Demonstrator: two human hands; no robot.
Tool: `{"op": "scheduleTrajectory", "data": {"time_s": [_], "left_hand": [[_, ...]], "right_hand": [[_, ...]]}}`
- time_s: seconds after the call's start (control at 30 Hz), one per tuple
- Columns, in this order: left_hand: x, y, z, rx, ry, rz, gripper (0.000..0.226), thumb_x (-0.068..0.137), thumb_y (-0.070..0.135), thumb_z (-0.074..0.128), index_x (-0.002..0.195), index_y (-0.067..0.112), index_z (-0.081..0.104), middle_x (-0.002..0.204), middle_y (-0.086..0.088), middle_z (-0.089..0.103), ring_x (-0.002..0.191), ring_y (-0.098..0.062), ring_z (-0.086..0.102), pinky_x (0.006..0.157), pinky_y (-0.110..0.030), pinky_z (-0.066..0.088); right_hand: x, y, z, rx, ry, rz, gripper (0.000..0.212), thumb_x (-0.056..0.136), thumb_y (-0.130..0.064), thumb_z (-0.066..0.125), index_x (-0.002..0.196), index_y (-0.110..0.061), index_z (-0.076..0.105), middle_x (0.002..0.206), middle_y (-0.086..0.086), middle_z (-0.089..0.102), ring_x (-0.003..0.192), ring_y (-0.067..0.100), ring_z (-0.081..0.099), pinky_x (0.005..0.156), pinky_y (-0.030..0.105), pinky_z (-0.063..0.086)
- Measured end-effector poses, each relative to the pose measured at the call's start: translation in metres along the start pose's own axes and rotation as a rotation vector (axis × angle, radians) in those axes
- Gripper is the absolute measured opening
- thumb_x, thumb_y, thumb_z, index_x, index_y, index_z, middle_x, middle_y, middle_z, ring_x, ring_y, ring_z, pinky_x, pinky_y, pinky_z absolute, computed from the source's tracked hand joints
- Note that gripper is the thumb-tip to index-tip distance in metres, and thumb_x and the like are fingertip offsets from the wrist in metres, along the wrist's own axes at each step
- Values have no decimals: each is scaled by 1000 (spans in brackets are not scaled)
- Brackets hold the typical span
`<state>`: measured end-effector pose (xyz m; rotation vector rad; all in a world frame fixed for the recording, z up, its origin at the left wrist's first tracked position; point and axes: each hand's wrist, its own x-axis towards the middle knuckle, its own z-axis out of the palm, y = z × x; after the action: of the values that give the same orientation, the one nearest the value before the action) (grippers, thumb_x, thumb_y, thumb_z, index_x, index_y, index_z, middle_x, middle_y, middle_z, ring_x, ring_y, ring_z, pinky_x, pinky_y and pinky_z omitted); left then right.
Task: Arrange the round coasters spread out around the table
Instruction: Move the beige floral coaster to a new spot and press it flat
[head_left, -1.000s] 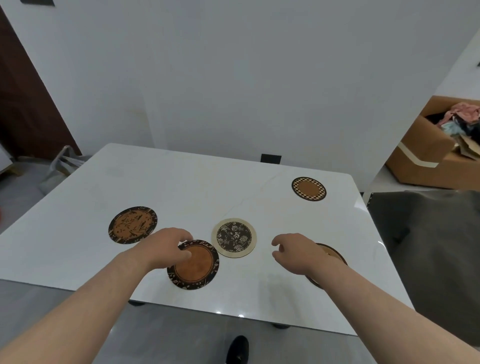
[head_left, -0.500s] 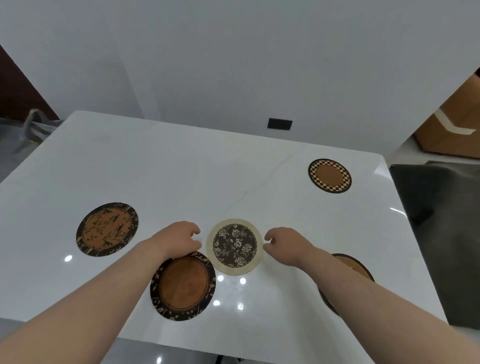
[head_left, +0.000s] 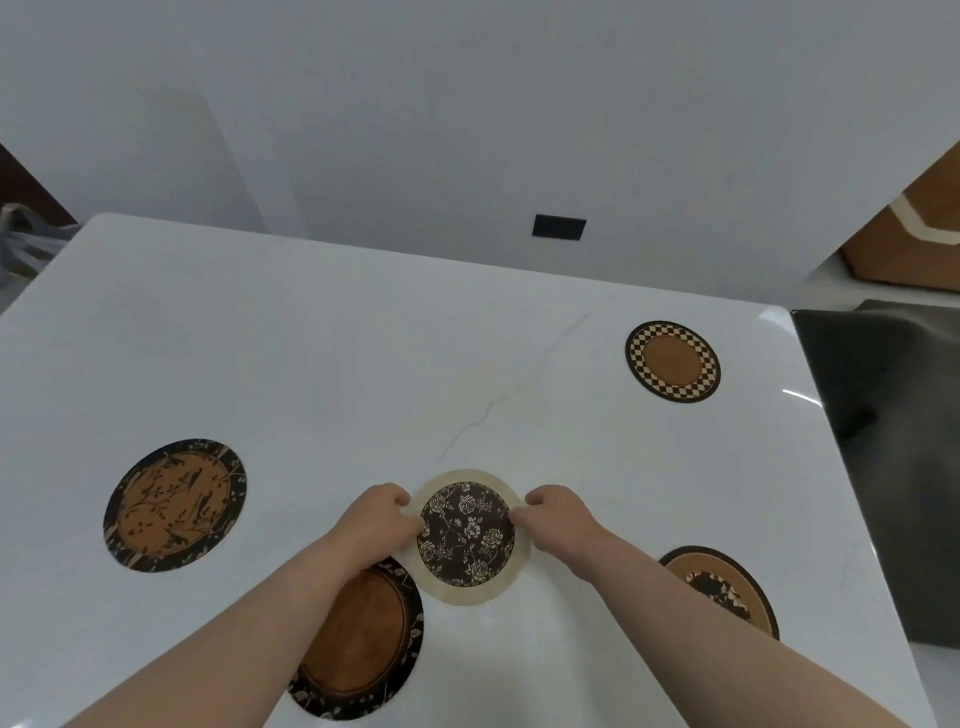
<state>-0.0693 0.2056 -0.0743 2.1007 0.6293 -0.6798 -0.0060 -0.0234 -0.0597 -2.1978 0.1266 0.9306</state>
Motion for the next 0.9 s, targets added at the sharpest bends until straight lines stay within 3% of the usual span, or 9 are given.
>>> {"op": "scheduleTrajectory", "data": {"time_s": [0.1,0.23,0.37,0.47,0.57,0.9], "left_hand": [[6,1,4,-199,12,-113,39,77,15,72,111,15,52,99,-7,59,81,-24,65,69,-34,57],[14,3,6,-284,38,-86,33,68,3,73,96,17,61,92,-5,60,80,-17,61,61,-28,53],[25,12,-9,-373,55,-27,29,69,-1,73,90,17,65,78,-4,61,70,-16,60,72,-36,56],[44,22,-33,-438,110,27,28,72,-1,75,91,17,66,81,-4,65,75,-16,63,80,-38,57],[68,34,-59,-485,166,63,28,73,1,77,91,19,65,87,-5,61,81,-16,61,81,-36,56],[144,67,-115,-515,242,199,29,74,0,77,90,20,63,81,-5,63,75,-18,63,83,-42,55]], "right_hand": [[4,2,5,146,64,71,25,70,-7,58,60,-19,38,65,6,34,65,22,31,60,37,27],[13,9,9,204,106,126,13,72,-2,58,67,-13,61,68,0,62,60,15,54,54,25,45],[26,3,6,262,111,111,13,75,0,58,74,-12,63,66,0,61,55,13,55,51,25,47],[43,-17,-3,298,143,68,9,76,-1,61,79,-9,64,66,2,62,54,15,58,53,27,52],[64,-41,-14,351,192,33,8,79,-3,64,83,-9,64,70,4,63,55,14,61,58,30,57],[125,-100,-39,459,253,-49,9,83,-1,65,86,-9,62,74,6,62,55,14,59,60,30,59]]}}
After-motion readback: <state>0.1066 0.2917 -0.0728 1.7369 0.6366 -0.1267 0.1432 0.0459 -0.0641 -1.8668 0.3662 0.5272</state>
